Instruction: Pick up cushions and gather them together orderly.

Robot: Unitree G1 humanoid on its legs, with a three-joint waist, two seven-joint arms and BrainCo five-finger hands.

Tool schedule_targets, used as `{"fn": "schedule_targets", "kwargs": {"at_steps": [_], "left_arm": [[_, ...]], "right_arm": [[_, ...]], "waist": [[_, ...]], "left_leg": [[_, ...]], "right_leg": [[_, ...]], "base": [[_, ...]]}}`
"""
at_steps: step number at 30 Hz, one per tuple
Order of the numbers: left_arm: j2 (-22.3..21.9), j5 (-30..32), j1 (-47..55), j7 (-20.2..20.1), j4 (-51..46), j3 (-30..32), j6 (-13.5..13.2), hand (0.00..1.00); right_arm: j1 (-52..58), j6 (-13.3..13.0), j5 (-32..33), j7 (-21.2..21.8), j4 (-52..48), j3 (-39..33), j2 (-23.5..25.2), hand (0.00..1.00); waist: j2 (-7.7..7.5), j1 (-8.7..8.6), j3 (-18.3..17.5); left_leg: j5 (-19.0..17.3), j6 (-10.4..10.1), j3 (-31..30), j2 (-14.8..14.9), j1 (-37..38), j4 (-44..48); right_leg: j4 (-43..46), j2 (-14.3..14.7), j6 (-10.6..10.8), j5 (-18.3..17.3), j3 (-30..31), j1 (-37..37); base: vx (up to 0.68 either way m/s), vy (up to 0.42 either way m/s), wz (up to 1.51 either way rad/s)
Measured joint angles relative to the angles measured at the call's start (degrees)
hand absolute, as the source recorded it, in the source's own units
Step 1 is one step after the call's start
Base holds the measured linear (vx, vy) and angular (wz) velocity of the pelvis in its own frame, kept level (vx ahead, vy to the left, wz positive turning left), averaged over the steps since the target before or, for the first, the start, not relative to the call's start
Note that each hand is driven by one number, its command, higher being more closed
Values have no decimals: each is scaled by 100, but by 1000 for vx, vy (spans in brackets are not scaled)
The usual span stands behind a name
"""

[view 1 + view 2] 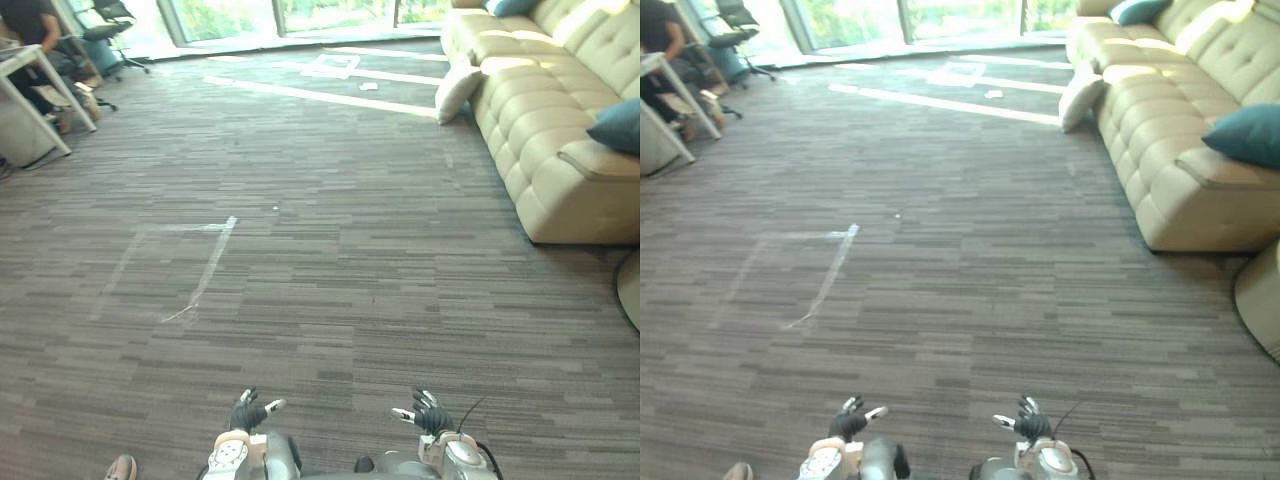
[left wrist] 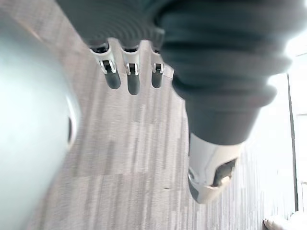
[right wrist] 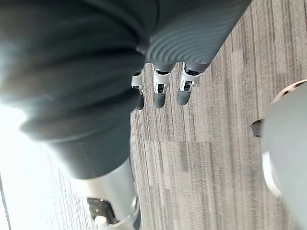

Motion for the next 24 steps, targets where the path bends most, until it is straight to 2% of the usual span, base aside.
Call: {"fn": "schedule_targets", "kwargs": {"at_steps": [1,2,3,4,5,6,7,8,9,10,11,12,13,14,15,16,17,18,19,20,21,22,23,24], "left_arm": [[-36,-8,1,19,-3,-5,-5,0],[-38,-16,2,20,-4,-5,-8,0],[-25,-36,0,18,-21,-2,-8,0],[94,-34,36,14,-62,16,-10,0],[142,-34,16,10,-4,39,10,0],[151,-34,10,9,28,41,14,0],[224,-37,2,9,27,46,11,0],[288,-36,-40,15,67,41,21,0],[364,-30,-149,23,255,-16,83,0],[365,-30,-147,23,268,-23,92,0],[355,-30,-97,29,354,-93,117,0],[349,-31,-58,32,380,-203,132,0],[343,-31,-54,34,398,-236,133,0],[307,-32,-43,28,473,-298,145,0],[290,-34,-38,31,474,-307,143,0],[291,-33,-25,28,475,-368,145,0],[290,-32,-12,23,476,-413,145,0],[289,-31,-4,18,474,-412,142,0],[316,-29,55,17,466,-408,132,0],[298,-30,74,18,511,-400,134,0],[212,-28,9,14,584,-399,134,0],[60,10,-16,-12,576,-398,119,0],[-47,29,-18,-32,565,-394,103,0],[-49,29,-43,-31,576,-391,98,0]], "right_arm": [[30,-11,-14,-15,-1,9,-45,0],[46,-10,-16,-19,-1,14,-50,0],[81,-6,-30,-31,1,26,-18,0],[128,-7,-47,-35,1,49,82,0],[211,-10,-53,-29,7,97,104,0],[227,-9,-56,-25,11,98,122,0],[247,-18,-47,-7,-5,51,165,0],[208,-19,-55,8,-3,45,209,0],[192,-27,-64,30,-1,26,215,0],[192,-29,-64,33,-1,26,209,0],[194,-55,-78,49,-11,42,127,0],[195,-81,-71,52,-23,104,23,0],[189,-89,-71,54,-40,122,0,0],[158,-129,-72,57,-116,131,-67,0],[135,-133,-70,58,-163,131,-81,0],[61,-135,-65,60,-197,131,-87,0],[10,-137,-61,62,-225,132,-82,0],[3,-135,-60,61,-226,131,-75,0],[38,-131,-59,61,-211,134,-55,0],[55,-143,-11,63,-224,41,-35,0],[-13,-135,-17,62,-209,-30,-80,0],[-75,-139,-39,59,-227,-65,-134,0],[-76,-138,-47,69,-238,-109,-189,0],[-77,-119,-48,71,-236,-108,-191,0]], "waist": [[108,29,19],[122,37,14],[65,85,3],[-94,87,-102],[-287,33,-185],[-327,35,-215],[-455,34,-215],[-585,23,-145],[-670,-21,-64],[-667,-22,-64],[-521,-40,-43],[-420,-60,-49],[-374,-66,-52],[-248,-102,-46],[-210,-124,-27],[-179,-200,-5],[-173,-262,4],[-187,-275,2],[-283,-286,-27],[-282,-352,-69],[-103,-373,-67],[92,-349,-114],[138,-343,-123],[159,-345,-119]], "left_leg": [[509,-144,-248,-75,-99,-1333],[562,-85,-246,-47,-153,-1367],[976,98,-304,-47,-207,-1070],[1162,271,-221,-189,-256,-628],[830,640,-134,-348,-301,-323],[727,668,-108,-392,-282,-306],[476,720,-3,-586,-38,-335],[299,769,62,-733,237,-377],[-32,846,3,-959,913,-521],[-57,842,-5,-969,976,-544],[-204,837,-61,-967,1563,-794],[-216,837,-90,-903,2190,-1205],[-215,836,-89,-863,2346,-1306],[-214,835,-83,-698,2668,-1514],[-214,835,-78,-629,2752,-1531],[-214,835,-78,-509,2891,-1549],[-214,835,-82,-449,3086,-1652],[-214,834,-79,-451,3209,-1725],[-262,690,-115,-534,3455,-1802],[-405,434,-324,-518,3717,-1770],[-413,420,-396,-401,3754,-1677],[-244,159,-555,-263,3575,-1220],[75,46,-774,-197,3364,-486],[268,-47,-861,-147,3234,-27]], "right_leg": [[-372,93,166,-124,291,444],[-409,102,185,-206,338,532],[-400,41,247,-379,472,682],[-55,-214,429,-689,642,683],[902,-460,648,-841,680,285],[1370,-543,697,-862,682,73],[2983,-823,953,-707,698,-587],[4056,-1034,1190,-216,735,-1008],[5452,-1429,1078,-27,505,-1452],[5529,-1452,1042,-47,456,-1474],[5790,-1584,769,-229,126,-1671],[5669,-1584,569,-510,-279,-1973],[5565,-1556,524,-589,-392,-2092],[5005,-1372,441,-756,-707,-2496],[4642,-1289,443,-763,-847,-2683],[3697,-1119,441,-609,-1084,-2999],[2515,-898,461,-129,-1185,-3245],[1886,-786,459,200,-1164,-3274],[768,-688,453,855,-1060,-3270],[791,-679,71,1895,-834,-3259],[1177,-613,-135,1707,-825,-3364],[1892,-636,-177,1152,-800,-3548],[2417,-712,-203,688,-851,-3538],[2548,-734,-191,480,-892,-3441]], "base": [[418,147,-74],[552,259,-93],[509,267,-73],[777,363,-79],[684,273,-58],[702,252,-34],[691,258,-12],[957,331,13],[669,222,21],[675,182,24],[507,102,5],[633,112,5],[755,49,6],[511,9,8],[641,-30,15],[522,-71,20],[811,-121,22],[862,-155,24],[768,-151,39],[788,-162,39],[729,-188,31],[815,-247,14],[638,-228,15],[519,-175,18]]}}
